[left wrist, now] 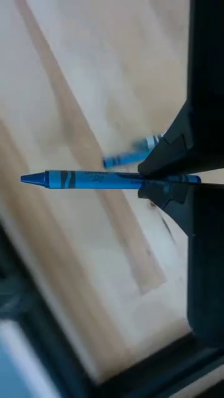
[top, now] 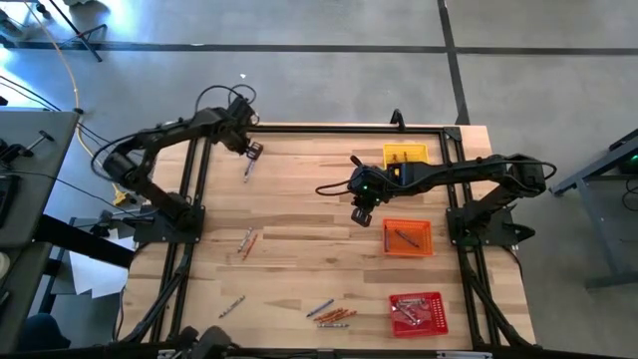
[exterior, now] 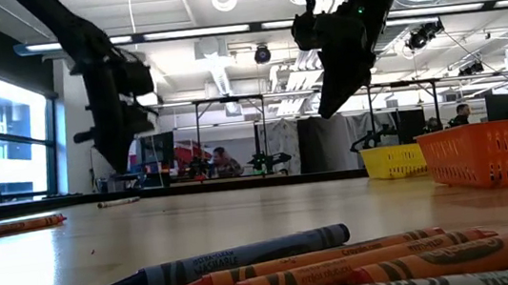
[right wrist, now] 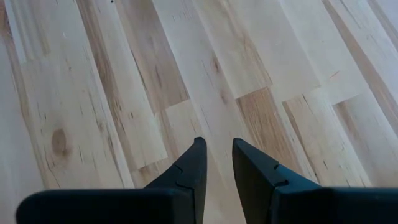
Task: Sort crayons
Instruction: Put the blue crayon into the orange bin
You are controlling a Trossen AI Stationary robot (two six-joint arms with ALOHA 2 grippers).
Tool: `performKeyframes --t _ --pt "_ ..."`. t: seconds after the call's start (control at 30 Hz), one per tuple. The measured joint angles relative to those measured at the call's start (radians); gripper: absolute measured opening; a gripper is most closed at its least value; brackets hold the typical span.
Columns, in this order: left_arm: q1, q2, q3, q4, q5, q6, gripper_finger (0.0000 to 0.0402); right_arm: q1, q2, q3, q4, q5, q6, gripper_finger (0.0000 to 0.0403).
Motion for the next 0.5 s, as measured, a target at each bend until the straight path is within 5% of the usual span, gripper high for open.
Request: performKeyframes --t 0.3,0.5 --pt "-0.186 -0.329 -0.150 0.338 0.362 -0.025 0.0001 0.000 0.000 0.000 0.083 0.030 -0.029 0.0071" --pt "-0.433 -0.521 -0.387 0.799 0.391 -0.129 0.0001 0.005 0.000 0.000 0.296 0.053 -0.070 0.0071"
